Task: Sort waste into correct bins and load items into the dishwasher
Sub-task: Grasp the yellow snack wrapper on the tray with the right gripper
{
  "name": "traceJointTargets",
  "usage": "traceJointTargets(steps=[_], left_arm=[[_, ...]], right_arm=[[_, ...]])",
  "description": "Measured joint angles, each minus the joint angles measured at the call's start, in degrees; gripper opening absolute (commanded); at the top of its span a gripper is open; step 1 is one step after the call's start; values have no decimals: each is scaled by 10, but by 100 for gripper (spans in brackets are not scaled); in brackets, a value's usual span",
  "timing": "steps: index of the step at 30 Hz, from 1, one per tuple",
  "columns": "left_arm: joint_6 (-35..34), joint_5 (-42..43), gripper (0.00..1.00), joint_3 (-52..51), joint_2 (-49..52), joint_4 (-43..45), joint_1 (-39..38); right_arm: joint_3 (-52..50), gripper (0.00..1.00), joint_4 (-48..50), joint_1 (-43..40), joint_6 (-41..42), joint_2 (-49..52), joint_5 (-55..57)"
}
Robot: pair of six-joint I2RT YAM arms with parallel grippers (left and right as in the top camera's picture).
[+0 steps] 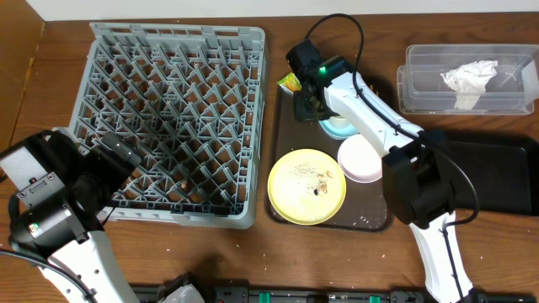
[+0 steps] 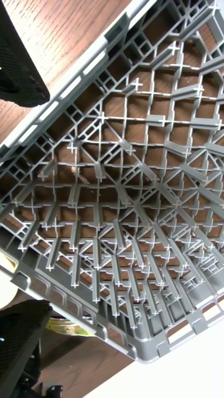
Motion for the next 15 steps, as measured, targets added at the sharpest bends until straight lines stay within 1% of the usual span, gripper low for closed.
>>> traceJointTargets(steps=[2,5,7,9,13,15], left_arm=[[0,0,100,0,0,0,0],[0,0,100,0,0,0,0],[0,0,100,0,0,0,0],[0,0,100,0,0,0,0],[0,0,100,0,0,0,0],[0,0,100,0,0,0,0]], right_arm=[[0,1,-13,-1,3,0,16],[0,1,-21,-4,3,0,33],[0,4,-19,-9,3,0,38],[0,13,-13,-13,5,0,39],[6,45,13,-18,-11,0,29],[14,53,30,-19,-21,0,17]])
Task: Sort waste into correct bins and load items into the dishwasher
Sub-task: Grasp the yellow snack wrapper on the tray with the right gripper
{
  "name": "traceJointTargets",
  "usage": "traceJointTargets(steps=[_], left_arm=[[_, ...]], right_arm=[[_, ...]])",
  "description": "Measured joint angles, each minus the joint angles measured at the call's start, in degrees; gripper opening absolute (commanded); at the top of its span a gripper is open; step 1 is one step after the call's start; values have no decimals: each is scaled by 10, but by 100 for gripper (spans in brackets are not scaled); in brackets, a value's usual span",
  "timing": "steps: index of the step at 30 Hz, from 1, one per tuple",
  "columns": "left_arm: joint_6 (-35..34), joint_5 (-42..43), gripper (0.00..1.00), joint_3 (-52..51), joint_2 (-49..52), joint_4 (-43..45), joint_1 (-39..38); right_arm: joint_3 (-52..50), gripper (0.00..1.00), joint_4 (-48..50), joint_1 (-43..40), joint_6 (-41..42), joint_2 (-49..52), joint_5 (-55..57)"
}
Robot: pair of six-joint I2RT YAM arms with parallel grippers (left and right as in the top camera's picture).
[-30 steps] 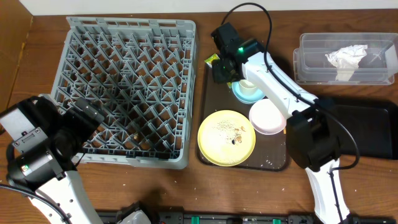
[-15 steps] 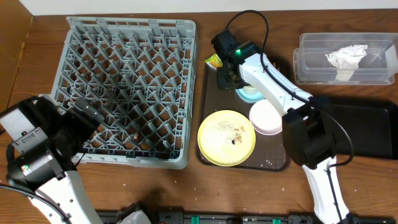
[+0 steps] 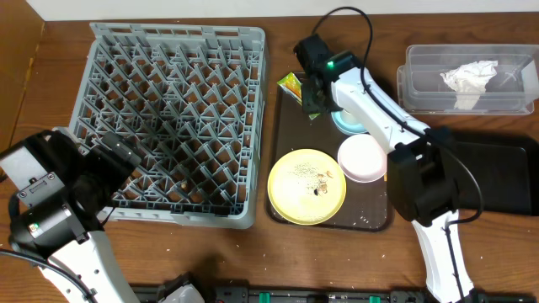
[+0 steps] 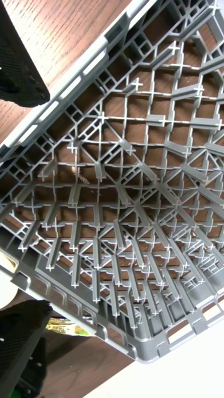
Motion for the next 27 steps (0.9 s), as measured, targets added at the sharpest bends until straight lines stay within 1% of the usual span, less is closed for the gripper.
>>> traceJointTargets(steps=[2,7,13,17,20,22,23,24,26,27], left_arm=[[0,0,100,0,0,0,0],[0,0,100,0,0,0,0],[0,0,100,0,0,0,0],[0,0,100,0,0,0,0],[0,0,100,0,0,0,0],[0,0,100,0,0,0,0],[0,0,100,0,0,0,0],[0,0,100,0,0,0,0],[0,0,100,0,0,0,0],[0,0,100,0,0,0,0]], right_arm=[[9,59,21,0,-10,0,-15],[14,67,58,4,-35,1,-28],[15,68,87,19,-58,26,-16],[15,67,92,21,-68,52,-10],[15,64,92,21,-72,71,-5],[15,64,92,21,-74,78,2],[16,63,94,21,-75,78,4],[16,56,94,21,-75,78,5],[16,29,94,21,-81,78,8],[16,13,94,21,-82,78,8]])
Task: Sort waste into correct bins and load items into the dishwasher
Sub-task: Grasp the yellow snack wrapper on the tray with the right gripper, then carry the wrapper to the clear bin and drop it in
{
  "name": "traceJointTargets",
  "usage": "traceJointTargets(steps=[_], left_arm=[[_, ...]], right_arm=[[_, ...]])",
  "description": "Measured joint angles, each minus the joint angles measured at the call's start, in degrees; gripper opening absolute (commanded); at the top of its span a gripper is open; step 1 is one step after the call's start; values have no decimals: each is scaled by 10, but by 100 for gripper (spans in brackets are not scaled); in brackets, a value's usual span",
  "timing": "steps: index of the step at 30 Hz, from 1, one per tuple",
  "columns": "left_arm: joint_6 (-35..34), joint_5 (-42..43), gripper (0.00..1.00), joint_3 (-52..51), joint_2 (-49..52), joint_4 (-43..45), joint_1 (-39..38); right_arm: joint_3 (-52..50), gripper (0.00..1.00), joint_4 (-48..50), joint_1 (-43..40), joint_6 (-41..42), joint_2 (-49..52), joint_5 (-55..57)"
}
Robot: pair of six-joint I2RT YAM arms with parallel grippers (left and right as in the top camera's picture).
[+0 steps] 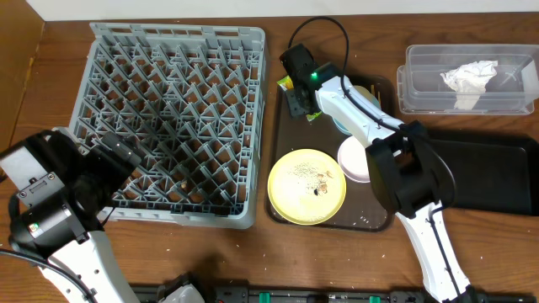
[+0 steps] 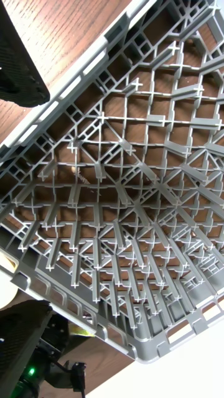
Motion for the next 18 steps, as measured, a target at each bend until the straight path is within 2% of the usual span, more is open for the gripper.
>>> traceJointTargets(steps=[1,7,13,18], left_arm=[[0,0,100,0,0,0,0],[0,0,100,0,0,0,0],[0,0,100,0,0,0,0],[0,0,100,0,0,0,0]], right_arm=[[0,1,0,0,-1,0,0],[19,1,-20,0,3,0,2],[123,1,-93,-20,39,-11,14],[198,1,-172,-85,107,-69,21]])
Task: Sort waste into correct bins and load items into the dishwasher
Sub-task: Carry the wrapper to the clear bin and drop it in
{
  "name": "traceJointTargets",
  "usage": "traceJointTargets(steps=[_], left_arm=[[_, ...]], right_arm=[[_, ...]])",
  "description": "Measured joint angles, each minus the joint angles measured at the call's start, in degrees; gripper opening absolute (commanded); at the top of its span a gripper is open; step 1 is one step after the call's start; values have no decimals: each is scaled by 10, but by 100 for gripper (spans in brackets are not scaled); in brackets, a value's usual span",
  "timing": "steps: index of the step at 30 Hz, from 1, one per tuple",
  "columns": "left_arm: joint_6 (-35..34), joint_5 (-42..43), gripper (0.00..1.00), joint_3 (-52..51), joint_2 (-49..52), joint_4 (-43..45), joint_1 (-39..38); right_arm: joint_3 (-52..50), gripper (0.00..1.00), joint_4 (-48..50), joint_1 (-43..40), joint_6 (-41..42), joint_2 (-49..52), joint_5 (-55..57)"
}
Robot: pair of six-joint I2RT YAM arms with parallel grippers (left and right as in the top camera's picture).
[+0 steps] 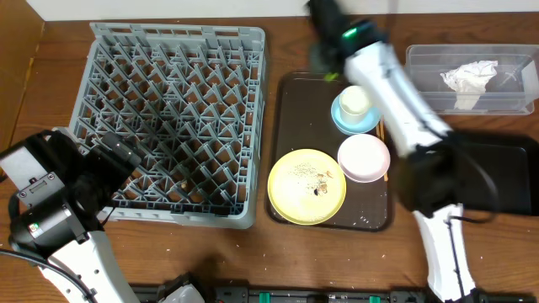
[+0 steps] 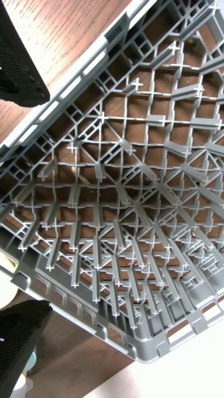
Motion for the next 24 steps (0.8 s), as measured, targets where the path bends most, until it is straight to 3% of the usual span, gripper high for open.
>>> traceJointTargets(steps=[9,18,19,21,24], left_arm=[[0,0,100,0,0,0,0],[0,0,100,0,0,0,0],[0,0,100,0,0,0,0],[0,0,100,0,0,0,0],[0,0,100,0,0,0,0]], right_arm=[[20,2,-147,-222,220,-55,21],[-37,6,-96,-297,303,-41,-2],[-45,17,-94,-298,311,-41,-4],[-59,61,-89,-300,328,-41,-8],[-74,87,-64,-301,335,-41,-11]])
